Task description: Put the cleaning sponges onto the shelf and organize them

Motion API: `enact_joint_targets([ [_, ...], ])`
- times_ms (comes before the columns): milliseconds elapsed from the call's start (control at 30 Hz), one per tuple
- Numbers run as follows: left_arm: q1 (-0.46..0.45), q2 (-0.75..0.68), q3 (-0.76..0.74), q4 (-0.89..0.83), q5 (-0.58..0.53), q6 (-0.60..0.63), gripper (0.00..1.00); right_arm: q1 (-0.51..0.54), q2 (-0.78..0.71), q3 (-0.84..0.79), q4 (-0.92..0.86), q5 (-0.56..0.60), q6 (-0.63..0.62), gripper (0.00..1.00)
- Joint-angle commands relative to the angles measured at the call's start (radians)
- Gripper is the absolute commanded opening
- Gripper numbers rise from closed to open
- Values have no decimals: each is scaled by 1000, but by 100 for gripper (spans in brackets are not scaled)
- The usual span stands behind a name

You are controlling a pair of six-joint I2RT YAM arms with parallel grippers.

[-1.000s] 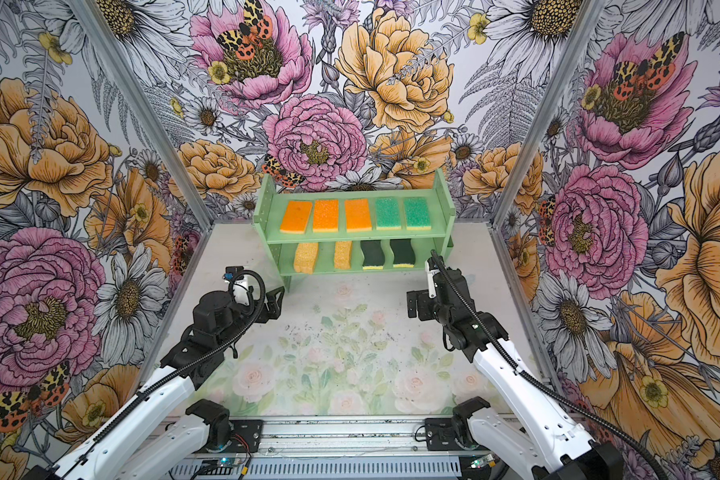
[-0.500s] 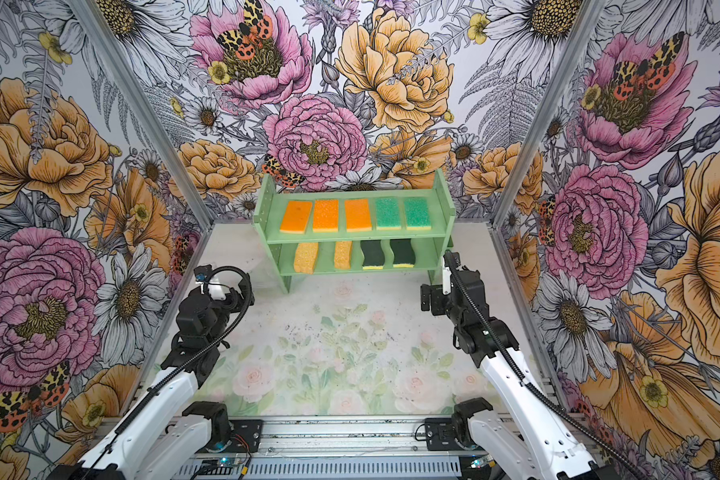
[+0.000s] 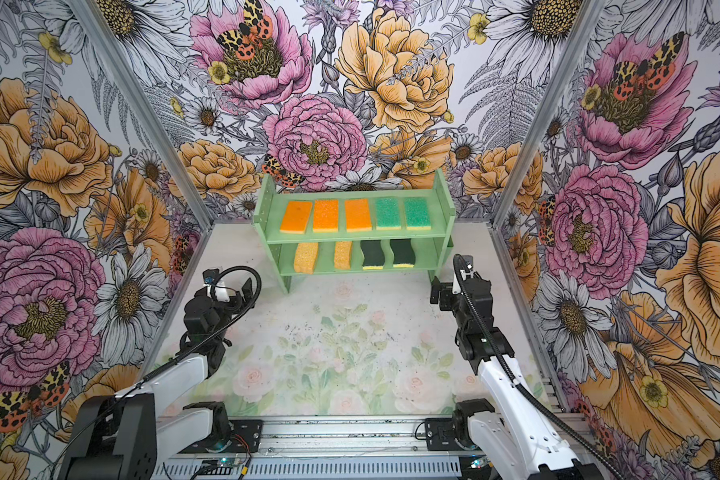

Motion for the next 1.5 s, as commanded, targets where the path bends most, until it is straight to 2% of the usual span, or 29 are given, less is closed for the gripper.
enact_joint_targets([
  [0,21,44,-21,132,56,27,99,-32,66,-118,324,-34,-2,100],
  [133,37,129,-23,226,80,8,99,-84,220,-193,541,-61,-2,100],
  [233,61,153,12,187,124,-17,99,-113,328,-211,670,-85,-16,100],
  [367,83,178,8,235,173,-48,99,-136,449,-220,827,-108,-18,100],
  [533,88,313,-47,505,219,-77,99,-149,540,-186,872,-183,-6,98],
  [633,89,378,-53,571,213,-80,99,-150,612,-194,958,-184,-3,98],
  [733,92,442,-44,628,227,-84,99,-150,654,-180,965,-181,-3,98],
  [867,100,431,-20,563,224,-94,99,-150,674,-145,919,-187,-6,98],
  [967,89,424,44,431,232,-76,99,-150,679,-136,904,-190,-6,100],
  [1033,54,409,79,335,181,-45,99,-150,677,-134,898,-190,-6,100],
  [1100,33,407,87,317,145,-30,99,-149,676,-134,896,-190,-6,100],
  [1333,27,406,88,317,136,-25,99,-149,677,-135,898,-187,-6,100],
  [1467,-5,404,84,320,78,-5,99,-150,676,-135,898,-186,-7,100],
])
